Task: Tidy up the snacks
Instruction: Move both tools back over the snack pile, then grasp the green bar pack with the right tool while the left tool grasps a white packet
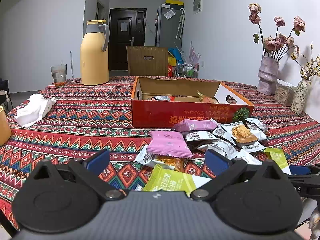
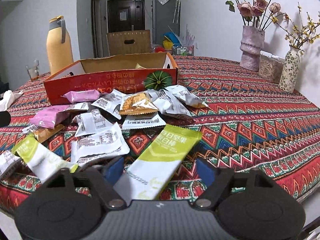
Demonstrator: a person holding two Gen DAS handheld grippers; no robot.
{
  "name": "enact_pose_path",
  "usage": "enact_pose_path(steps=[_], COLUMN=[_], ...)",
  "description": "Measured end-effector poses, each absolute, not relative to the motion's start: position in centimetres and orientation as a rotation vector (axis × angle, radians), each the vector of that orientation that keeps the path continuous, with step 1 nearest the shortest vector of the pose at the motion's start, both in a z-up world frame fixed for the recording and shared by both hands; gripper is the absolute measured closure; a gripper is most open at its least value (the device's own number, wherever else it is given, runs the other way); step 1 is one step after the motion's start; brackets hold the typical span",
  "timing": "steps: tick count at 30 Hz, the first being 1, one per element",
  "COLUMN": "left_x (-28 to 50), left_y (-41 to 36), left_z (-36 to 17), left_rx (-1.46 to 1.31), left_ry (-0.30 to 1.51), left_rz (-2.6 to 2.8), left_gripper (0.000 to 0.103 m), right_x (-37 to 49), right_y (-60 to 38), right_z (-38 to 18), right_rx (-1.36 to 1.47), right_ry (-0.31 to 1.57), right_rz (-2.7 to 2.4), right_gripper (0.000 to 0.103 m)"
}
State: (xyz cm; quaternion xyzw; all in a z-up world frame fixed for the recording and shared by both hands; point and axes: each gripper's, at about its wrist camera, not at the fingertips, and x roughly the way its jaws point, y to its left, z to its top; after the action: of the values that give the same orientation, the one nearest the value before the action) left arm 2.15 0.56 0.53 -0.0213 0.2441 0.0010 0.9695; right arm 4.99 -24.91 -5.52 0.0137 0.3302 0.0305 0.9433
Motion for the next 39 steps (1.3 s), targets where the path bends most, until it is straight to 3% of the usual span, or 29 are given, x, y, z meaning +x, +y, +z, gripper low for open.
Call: enact_pose_path(steps=[10,35,39], left_x=[1.8,1.0,2.0], left_y=[0.2,0.8,1.5], left_z=[0.0,-2.8,-3.3], left_rx=[-0.027,0.010,-0.048], left_ry=[0.514,0.666,0.700], left_rz=[0.001,-0.062,-0.071], left_gripper=[0.000,0.000,0.009], right_x=[4.7,2.3,2.3], right_y=[-26.0,-26.7,-26.7], right_z=[-6.0,-5.2,-5.2], right_rx=[0.036,0.094,0.094], right_ry=[0.677,0.577,0.576], right_rz=[0.086,0.111,0.112], right_gripper=[0.067,0.069,0.069])
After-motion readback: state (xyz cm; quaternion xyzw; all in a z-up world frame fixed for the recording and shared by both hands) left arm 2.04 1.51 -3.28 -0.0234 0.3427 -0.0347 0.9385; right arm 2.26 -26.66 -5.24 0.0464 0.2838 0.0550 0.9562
